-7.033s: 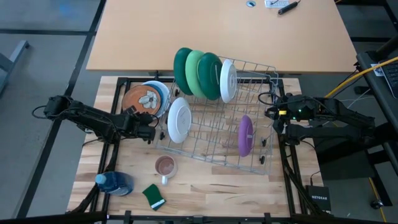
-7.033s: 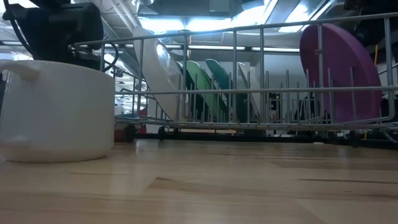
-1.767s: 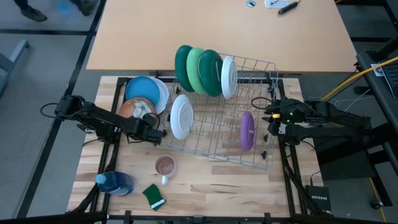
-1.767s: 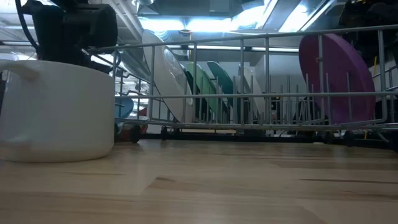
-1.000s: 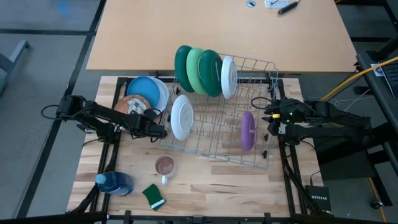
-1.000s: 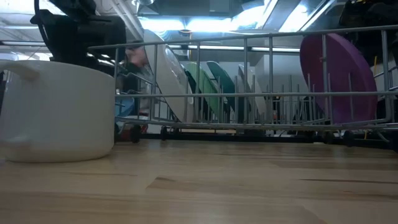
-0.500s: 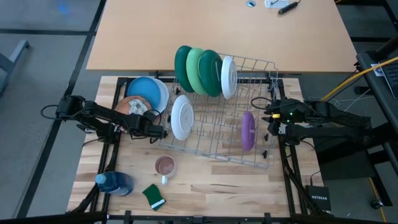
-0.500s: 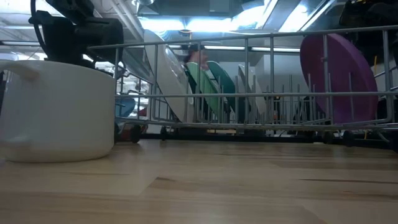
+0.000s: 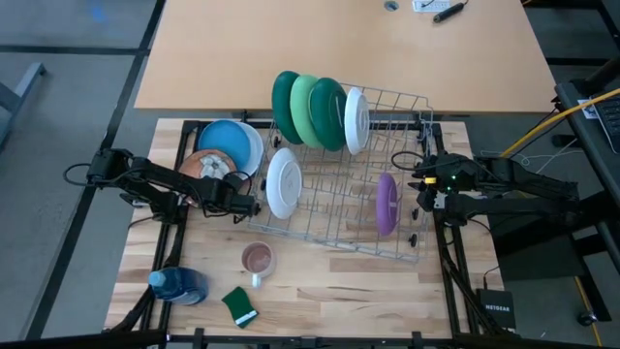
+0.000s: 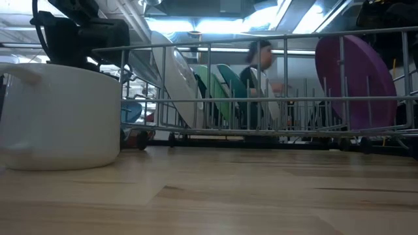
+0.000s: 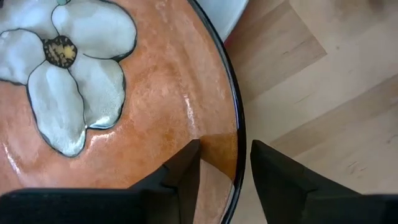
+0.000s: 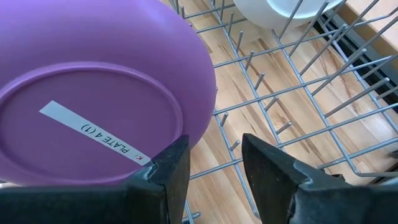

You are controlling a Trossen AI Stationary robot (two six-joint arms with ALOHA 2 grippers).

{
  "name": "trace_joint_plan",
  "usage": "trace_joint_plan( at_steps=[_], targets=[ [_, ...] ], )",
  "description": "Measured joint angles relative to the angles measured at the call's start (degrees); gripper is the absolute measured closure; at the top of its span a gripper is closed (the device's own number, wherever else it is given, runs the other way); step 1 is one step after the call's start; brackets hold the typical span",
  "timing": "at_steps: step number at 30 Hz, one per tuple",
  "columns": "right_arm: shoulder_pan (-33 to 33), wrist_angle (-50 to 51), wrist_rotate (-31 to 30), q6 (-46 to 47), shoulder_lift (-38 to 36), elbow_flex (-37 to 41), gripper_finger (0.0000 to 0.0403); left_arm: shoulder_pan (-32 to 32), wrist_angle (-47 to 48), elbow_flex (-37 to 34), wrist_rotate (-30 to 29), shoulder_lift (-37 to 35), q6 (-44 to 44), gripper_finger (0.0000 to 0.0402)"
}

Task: Sort dishes
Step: Put the orange plate into the dishwasher rack

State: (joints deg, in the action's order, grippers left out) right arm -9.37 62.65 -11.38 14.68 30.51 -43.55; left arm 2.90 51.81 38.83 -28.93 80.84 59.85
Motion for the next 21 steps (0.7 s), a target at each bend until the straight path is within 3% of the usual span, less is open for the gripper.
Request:
trace_joint_plan(
  at_steps=[9,21],
  targets=[
    [0.0,0.0,0.0,0.0,-0.01,0.0,0.0251,0.15,0.22,0.08,2.15,0.02,0.04,0.0358],
    [0.0,0.02,0.02,0.0,-0.01,0.0,0.0251,0.15,-0.15,0.5,6.19,0.11,0.03,0.0397]
  ],
)
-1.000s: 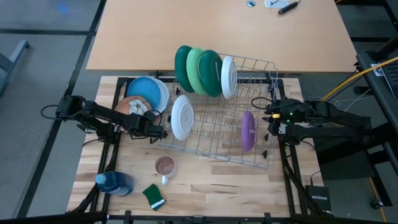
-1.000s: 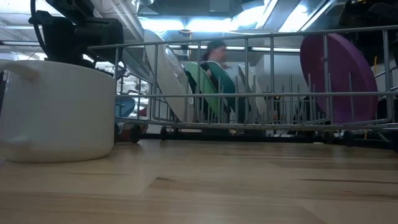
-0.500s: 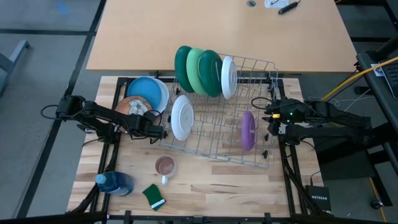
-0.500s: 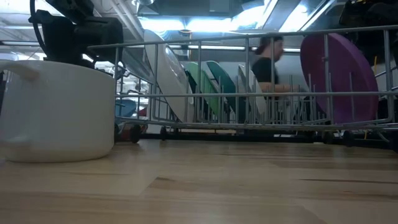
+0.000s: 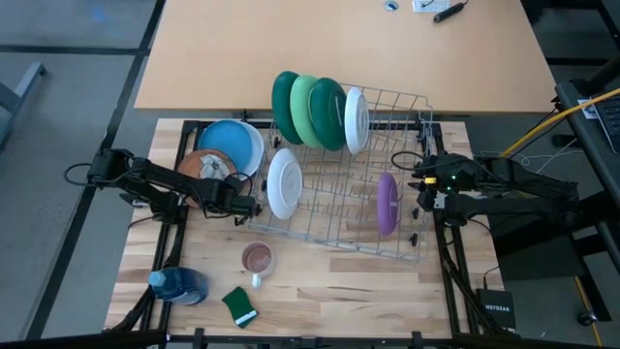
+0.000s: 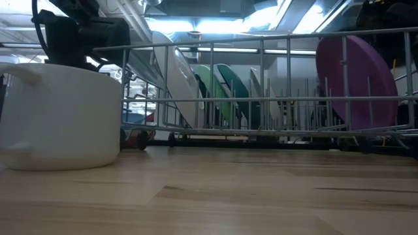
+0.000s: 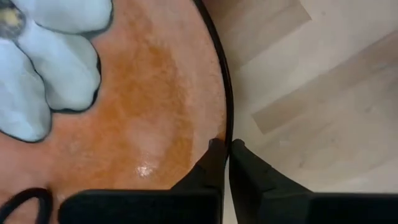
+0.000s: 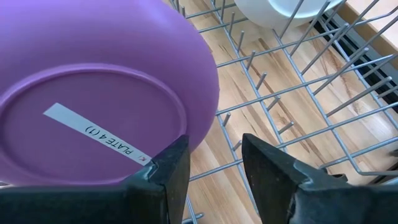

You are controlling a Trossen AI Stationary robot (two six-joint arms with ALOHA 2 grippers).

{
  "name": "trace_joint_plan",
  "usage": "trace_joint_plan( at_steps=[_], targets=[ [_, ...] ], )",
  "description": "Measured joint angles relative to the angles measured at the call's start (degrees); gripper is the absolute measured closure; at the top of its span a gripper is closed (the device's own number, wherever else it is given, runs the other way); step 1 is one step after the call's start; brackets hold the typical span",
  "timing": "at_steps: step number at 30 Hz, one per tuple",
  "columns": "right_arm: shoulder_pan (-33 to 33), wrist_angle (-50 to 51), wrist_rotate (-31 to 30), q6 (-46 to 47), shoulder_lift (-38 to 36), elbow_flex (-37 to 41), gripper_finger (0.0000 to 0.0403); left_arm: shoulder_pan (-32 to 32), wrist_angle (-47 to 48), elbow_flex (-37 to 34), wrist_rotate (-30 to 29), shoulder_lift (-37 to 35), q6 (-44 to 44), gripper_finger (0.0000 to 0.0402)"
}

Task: Sort dishes
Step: Put the orange plate into the dishwasher rack

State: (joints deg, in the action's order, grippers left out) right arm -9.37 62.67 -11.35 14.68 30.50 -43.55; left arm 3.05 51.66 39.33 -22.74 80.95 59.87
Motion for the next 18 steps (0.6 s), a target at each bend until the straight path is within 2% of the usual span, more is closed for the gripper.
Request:
trace_joint_plan(
  at_steps=[10,18],
  targets=[
    [0.0,0.0,0.02,0.0,0.0,0.0,0.0251,1.2,0.66,1.64,2.65,0.07,1.02,0.0396],
    [0.0,0.01,0.06,0.0,0.01,0.0,0.0251,0.87,-0.19,4.81,3.05,-0.02,-6.88,0.0396]
  ],
)
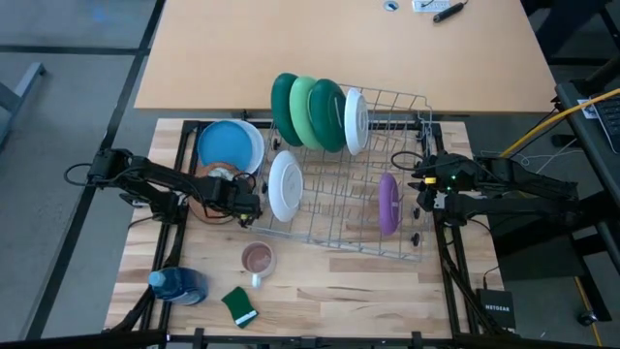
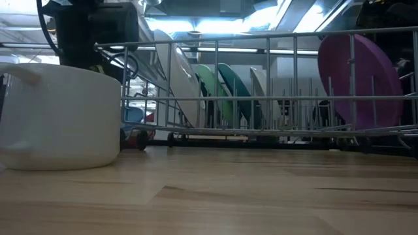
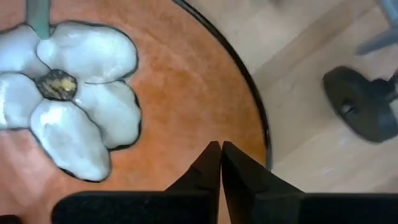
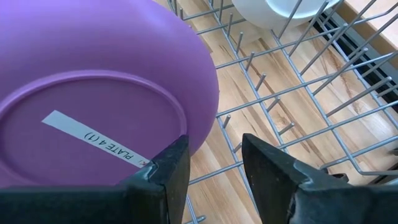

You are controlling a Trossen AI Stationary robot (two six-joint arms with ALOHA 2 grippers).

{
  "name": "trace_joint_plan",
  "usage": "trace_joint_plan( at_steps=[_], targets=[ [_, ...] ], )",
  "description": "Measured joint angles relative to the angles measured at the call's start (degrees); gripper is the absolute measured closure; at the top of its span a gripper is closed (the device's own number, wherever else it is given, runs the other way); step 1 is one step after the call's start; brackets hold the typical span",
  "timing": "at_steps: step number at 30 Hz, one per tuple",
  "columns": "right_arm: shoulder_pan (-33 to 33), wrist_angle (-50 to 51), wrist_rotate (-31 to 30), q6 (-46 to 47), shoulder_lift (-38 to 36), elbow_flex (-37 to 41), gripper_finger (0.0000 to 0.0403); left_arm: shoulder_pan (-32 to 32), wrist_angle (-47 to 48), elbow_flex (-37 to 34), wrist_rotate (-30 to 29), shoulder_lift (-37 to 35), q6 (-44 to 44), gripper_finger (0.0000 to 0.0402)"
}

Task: Sort dishes
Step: Put the orange plate into the dishwasher rack

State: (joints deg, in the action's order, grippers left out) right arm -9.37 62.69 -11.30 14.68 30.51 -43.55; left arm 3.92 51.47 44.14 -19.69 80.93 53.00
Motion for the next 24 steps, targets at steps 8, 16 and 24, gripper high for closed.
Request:
trace_joint_plan(
  at_steps=[8,16,24],
  targets=[
    [-0.01,0.0,0.14,0.0,0.01,0.0,0.0251,-0.02,0.55,-0.03,0.05,0.0,-0.71,0.0319],
    [-0.02,0.01,1.01,-0.01,-0.01,0.0,0.0251,-3.44,14.06,6.62,2.64,0.0,-1.23,0.0271],
    [-0.02,0.01,1.43,0.0,0.01,0.0,0.0251,-9.76,26.63,12.17,2.17,-1.02,-10.35,0.027]
  ],
)
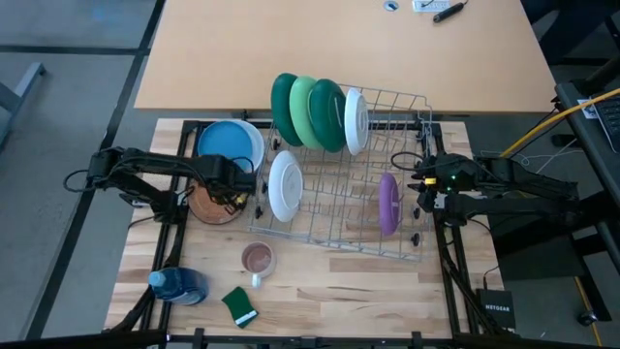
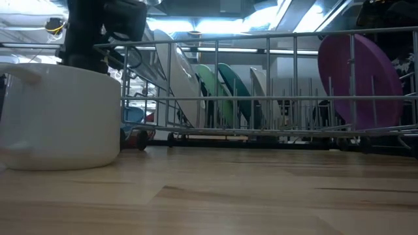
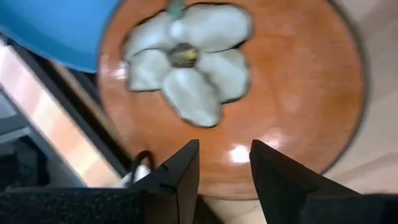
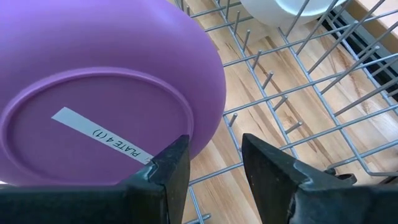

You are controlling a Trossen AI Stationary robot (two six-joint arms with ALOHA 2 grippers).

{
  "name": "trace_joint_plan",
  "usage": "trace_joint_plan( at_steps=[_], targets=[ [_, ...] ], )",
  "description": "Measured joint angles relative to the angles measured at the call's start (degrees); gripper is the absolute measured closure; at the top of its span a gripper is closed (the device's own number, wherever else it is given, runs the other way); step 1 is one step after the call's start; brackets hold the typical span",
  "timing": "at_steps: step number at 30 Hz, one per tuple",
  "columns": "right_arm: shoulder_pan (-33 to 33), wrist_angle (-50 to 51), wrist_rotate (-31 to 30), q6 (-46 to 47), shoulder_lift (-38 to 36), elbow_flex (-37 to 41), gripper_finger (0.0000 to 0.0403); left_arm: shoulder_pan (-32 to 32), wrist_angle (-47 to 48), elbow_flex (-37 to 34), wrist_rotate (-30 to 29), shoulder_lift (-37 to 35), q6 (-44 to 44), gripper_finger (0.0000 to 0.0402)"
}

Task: Sort dishes
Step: Put the orange plate into the dishwasher rack

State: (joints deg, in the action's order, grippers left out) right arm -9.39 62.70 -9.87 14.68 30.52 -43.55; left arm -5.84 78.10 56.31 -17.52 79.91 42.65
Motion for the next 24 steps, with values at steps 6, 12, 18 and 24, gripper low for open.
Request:
trace_joint_plan(
  at_steps=[6,12,18,24],
  targets=[
    [0.02,0.09,0.02,0.0,0.0,0.0,0.0251,-8.85,0.02,0.39,-1.26,-3.81,-11.24,0.027],
    [0.02,0.09,0.02,0.0,-0.02,0.0,0.0251,-20.12,-8.83,0.38,0.21,-6.94,-24.6,0.027],
    [0.02,0.07,0.02,-0.01,-0.02,0.0,0.0251,-29.37,-19.84,0.38,4.53,-6.61,-34.22,0.027],
    [0.02,0.29,0.04,0.0,-0.02,0.0,0.0251,-36.24,-17.61,0.38,6.7,-6.3,-35.48,0.027]
  ],
)
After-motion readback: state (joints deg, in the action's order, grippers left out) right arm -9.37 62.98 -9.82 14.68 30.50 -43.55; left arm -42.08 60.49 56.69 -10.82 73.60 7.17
